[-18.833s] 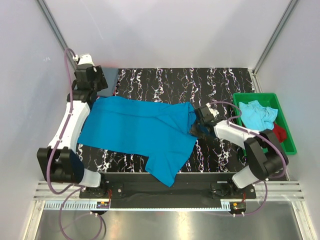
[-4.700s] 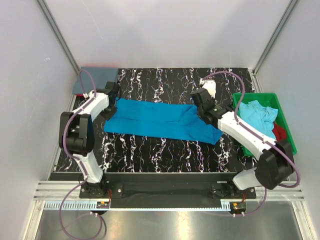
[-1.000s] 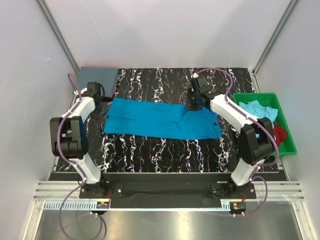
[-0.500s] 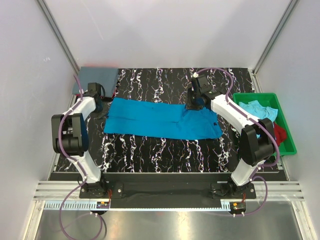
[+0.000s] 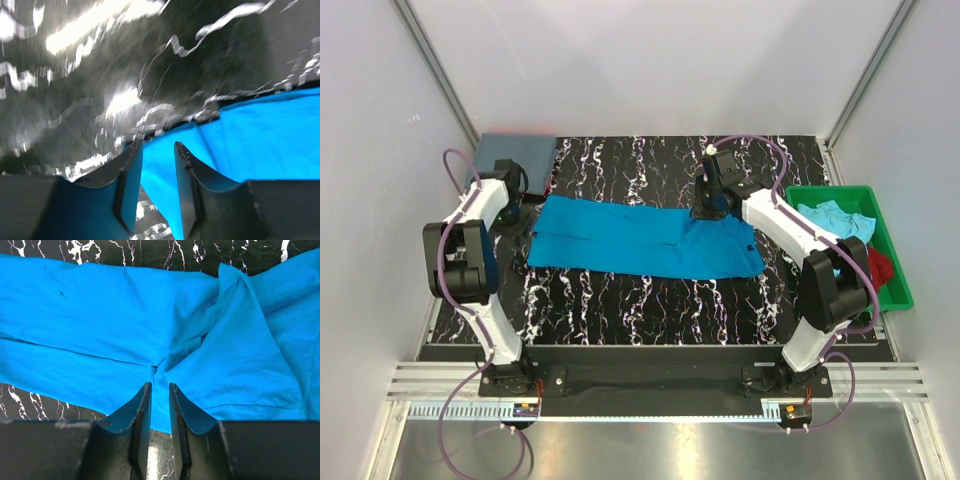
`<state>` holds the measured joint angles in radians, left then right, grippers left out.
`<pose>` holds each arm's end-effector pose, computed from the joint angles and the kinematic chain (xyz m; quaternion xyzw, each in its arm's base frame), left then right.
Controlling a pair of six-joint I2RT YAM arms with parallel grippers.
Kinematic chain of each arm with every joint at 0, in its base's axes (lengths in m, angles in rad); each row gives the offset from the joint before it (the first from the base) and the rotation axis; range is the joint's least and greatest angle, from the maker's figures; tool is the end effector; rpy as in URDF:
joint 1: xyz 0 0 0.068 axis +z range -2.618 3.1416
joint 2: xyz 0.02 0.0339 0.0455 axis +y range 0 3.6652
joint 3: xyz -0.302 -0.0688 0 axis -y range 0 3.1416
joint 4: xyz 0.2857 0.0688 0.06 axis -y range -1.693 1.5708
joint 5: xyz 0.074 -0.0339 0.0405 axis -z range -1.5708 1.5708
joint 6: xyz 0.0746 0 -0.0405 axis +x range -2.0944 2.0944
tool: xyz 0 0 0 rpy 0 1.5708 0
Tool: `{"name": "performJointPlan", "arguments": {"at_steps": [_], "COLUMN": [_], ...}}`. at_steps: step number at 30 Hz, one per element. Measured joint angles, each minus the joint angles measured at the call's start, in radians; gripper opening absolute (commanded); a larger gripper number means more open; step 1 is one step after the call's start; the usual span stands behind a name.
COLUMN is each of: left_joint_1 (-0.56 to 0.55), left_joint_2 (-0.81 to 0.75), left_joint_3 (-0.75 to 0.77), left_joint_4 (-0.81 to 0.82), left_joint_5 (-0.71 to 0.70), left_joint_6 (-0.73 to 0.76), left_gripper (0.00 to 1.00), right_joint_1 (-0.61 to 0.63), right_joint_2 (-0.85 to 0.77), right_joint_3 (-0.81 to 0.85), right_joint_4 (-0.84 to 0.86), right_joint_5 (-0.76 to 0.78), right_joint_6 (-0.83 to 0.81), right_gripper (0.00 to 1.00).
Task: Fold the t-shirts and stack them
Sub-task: Fold the tshirt
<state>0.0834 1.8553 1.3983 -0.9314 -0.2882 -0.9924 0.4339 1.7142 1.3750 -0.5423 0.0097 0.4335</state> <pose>0.4108 0.0556 0.1880 -0.5161 0.8397 0.0889 0.1438 0.4059 0.1873 0.2592 0.0015 0.9412 0.1378 0.3085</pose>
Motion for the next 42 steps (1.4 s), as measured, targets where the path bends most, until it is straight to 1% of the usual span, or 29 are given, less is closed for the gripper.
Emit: {"name": "performJointPlan", "arguments": {"at_steps": [2,6,12,15,24,34,42], "left_joint_1": [-0.005,-0.012,-0.012,-0.015,-0.022,-0.027,-0.031], "left_joint_2": [0.000,0.002,0.073,0.104,0.174,0.189,0.212], "left_joint_3": [-0.001,-0.001,0.084,0.095,0.122,0.133,0.152], "left_joint_4": [-0.040,-0.078,-0.098,-0.092,-0.102,-0.099,-0.104], "left_joint_5": [0.005,0.015,0.041,0.053,0.056,0.056,0.053], "left_joint_6": [-0.070,-0.177,-0.251,-0.274,-0.300,-0.300,-0.298], "left_gripper": [0.43,0.44,0.38,0.36,0.35,0.35,0.37], "right_joint_1": [0.000,0.000,0.000,0.000,0.000,0.000,0.000], "right_joint_2": [-0.002,-0.014,-0.030,-0.030,-0.030,-0.030,-0.030], "right_joint_3": [0.000,-0.002,-0.008,-0.011,-0.015,-0.024,-0.026], "right_joint_4": [0.000,0.003,0.016,0.023,0.029,0.036,0.045], "right_joint_5": [0.000,0.001,0.008,0.010,0.026,0.032,0.034], "right_joint_6": [0.000,0.000,-0.006,-0.010,-0.019,-0.022,-0.026], "right_gripper": [0.27,0.28,0.28,0.28,0.28,0.27,0.27]}}
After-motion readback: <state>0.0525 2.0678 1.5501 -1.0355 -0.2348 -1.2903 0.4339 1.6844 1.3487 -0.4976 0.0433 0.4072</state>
